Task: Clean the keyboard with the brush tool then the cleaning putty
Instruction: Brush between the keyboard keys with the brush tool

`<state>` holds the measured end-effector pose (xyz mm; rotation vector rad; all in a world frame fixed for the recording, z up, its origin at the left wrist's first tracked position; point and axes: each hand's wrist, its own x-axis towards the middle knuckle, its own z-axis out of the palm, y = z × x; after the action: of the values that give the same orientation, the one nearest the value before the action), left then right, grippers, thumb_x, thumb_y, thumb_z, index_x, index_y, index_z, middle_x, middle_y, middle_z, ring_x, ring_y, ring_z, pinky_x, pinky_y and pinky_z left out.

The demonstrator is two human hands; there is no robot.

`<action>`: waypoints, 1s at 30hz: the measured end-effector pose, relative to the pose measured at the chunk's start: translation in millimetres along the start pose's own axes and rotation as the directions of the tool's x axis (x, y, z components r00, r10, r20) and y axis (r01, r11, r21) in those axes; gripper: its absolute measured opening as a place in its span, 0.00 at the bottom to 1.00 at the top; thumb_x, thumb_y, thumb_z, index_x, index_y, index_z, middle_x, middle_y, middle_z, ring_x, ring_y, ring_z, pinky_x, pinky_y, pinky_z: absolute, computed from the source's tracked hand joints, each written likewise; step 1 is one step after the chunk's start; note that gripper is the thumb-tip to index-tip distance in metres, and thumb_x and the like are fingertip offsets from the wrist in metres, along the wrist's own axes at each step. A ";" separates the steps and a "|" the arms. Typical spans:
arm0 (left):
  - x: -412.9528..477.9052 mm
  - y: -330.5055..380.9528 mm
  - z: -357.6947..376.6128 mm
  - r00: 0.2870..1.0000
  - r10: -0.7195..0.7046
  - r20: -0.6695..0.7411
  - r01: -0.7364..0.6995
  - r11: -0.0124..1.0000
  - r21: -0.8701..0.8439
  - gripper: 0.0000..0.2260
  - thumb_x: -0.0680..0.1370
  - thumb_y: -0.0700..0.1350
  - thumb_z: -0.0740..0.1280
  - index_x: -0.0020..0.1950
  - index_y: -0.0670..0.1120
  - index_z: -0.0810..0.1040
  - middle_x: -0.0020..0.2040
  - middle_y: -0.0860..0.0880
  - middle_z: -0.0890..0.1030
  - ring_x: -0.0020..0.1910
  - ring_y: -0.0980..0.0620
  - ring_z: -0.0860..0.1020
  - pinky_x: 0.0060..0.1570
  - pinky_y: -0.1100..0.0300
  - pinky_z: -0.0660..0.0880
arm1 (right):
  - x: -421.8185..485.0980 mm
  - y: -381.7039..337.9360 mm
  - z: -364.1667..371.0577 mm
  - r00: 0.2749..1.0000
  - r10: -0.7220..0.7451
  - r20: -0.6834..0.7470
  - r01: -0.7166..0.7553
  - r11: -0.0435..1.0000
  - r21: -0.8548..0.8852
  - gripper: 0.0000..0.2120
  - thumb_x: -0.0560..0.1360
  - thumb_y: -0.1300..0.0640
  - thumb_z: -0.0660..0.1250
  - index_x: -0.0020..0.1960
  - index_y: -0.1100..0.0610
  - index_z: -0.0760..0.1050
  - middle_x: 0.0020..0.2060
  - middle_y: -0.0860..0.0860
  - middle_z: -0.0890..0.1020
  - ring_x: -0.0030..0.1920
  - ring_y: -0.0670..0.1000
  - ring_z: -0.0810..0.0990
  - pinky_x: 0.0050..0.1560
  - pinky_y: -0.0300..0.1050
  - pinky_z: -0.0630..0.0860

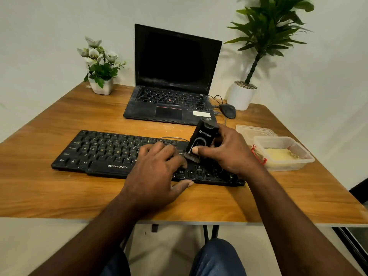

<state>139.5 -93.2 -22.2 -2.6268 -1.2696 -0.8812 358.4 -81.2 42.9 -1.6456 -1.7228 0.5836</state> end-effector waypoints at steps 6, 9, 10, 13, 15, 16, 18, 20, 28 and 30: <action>0.7 -1.4 -1.9 0.999 -0.034 0.004 0.034 0.999 -0.035 0.19 0.74 0.70 0.65 0.55 0.59 0.78 0.52 0.59 0.76 0.54 0.56 0.68 0.57 0.49 0.68 | 25.0 3.1 -2.1 0.993 -0.012 -0.118 -0.008 0.985 -0.170 0.32 0.69 0.46 0.81 0.69 0.49 0.74 0.58 0.46 0.83 0.54 0.45 0.80 0.46 0.35 0.72; 1.1 -1.2 -1.4 0.998 -0.057 0.012 0.057 0.997 -0.042 0.18 0.74 0.70 0.65 0.55 0.60 0.78 0.52 0.60 0.76 0.53 0.57 0.67 0.57 0.50 0.68 | 31.5 -2.2 -6.3 0.995 -0.020 -0.097 0.009 0.993 -0.119 0.31 0.69 0.47 0.81 0.68 0.49 0.75 0.56 0.42 0.82 0.53 0.44 0.80 0.45 0.33 0.72; 1.3 -1.4 -1.0 0.998 -0.063 0.013 0.063 0.997 -0.048 0.18 0.74 0.71 0.65 0.55 0.60 0.78 0.52 0.60 0.76 0.53 0.57 0.67 0.56 0.50 0.68 | 31.3 -5.7 -6.7 0.999 -0.007 -0.039 0.005 0.999 -0.052 0.29 0.69 0.47 0.81 0.66 0.48 0.75 0.55 0.42 0.83 0.52 0.44 0.81 0.45 0.35 0.73; 1.5 -2.3 -1.2 0.997 -0.075 0.007 0.075 0.994 -0.077 0.18 0.74 0.71 0.64 0.53 0.59 0.78 0.51 0.60 0.75 0.52 0.58 0.66 0.54 0.51 0.67 | 32.4 -10.0 -3.3 0.985 0.006 0.172 -0.004 1.000 -0.014 0.27 0.69 0.48 0.81 0.65 0.49 0.77 0.53 0.44 0.84 0.52 0.45 0.83 0.47 0.41 0.79; 1.4 -2.6 -1.9 0.997 -0.082 0.009 0.083 0.992 -0.095 0.18 0.74 0.71 0.63 0.52 0.59 0.78 0.50 0.61 0.74 0.52 0.58 0.65 0.54 0.52 0.66 | 37.2 -7.7 1.0 0.989 0.012 0.148 -0.002 0.998 -0.071 0.29 0.69 0.47 0.81 0.66 0.49 0.76 0.54 0.43 0.83 0.51 0.44 0.82 0.46 0.39 0.78; 1.2 -2.5 -2.3 0.996 -0.089 0.007 0.089 0.990 -0.110 0.18 0.74 0.71 0.64 0.52 0.59 0.78 0.49 0.61 0.74 0.51 0.58 0.65 0.54 0.52 0.66 | 40.4 -6.1 2.4 0.996 0.016 0.089 -0.007 0.994 -0.110 0.29 0.69 0.47 0.81 0.66 0.50 0.76 0.54 0.43 0.83 0.51 0.43 0.81 0.46 0.38 0.76; 1.2 -1.9 -3.5 0.995 -0.103 -0.009 0.100 0.984 -0.145 0.17 0.75 0.70 0.64 0.51 0.59 0.78 0.49 0.61 0.74 0.51 0.58 0.65 0.54 0.52 0.65 | 47.1 -4.8 2.3 0.998 0.014 -0.055 -0.024 0.980 -0.195 0.31 0.69 0.46 0.81 0.67 0.51 0.75 0.56 0.45 0.82 0.52 0.44 0.79 0.46 0.36 0.72; 1.0 -1.5 -4.0 0.994 -0.111 -0.022 0.106 0.980 -0.168 0.16 0.75 0.70 0.64 0.50 0.59 0.78 0.48 0.61 0.74 0.50 0.59 0.66 0.53 0.52 0.67 | 48.1 -6.9 -1.0 0.995 0.015 -0.102 -0.034 0.981 -0.193 0.30 0.69 0.46 0.81 0.67 0.50 0.75 0.55 0.44 0.82 0.52 0.44 0.79 0.46 0.37 0.72; 1.4 -3.1 -2.3 0.994 -0.113 -0.015 0.109 0.981 -0.160 0.16 0.75 0.69 0.64 0.49 0.59 0.78 0.46 0.61 0.74 0.49 0.57 0.67 0.53 0.50 0.69 | 39.1 -11.9 4.4 0.998 0.008 0.064 0.002 0.986 -0.165 0.31 0.69 0.48 0.81 0.68 0.50 0.75 0.56 0.46 0.84 0.53 0.45 0.82 0.50 0.41 0.79; 0.9 -3.4 -2.5 0.994 -0.112 -0.014 0.108 0.981 -0.160 0.15 0.75 0.68 0.64 0.49 0.59 0.77 0.47 0.61 0.73 0.49 0.57 0.67 0.53 0.49 0.70 | 46.1 -8.4 -0.6 0.996 0.004 -0.092 -0.028 0.966 -0.257 0.32 0.69 0.47 0.81 0.69 0.51 0.75 0.58 0.47 0.83 0.53 0.44 0.79 0.49 0.39 0.74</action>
<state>136.2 -91.2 -20.2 -2.6773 -1.4067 -1.0693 354.3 -36.7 56.9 -1.8359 -1.7788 0.2951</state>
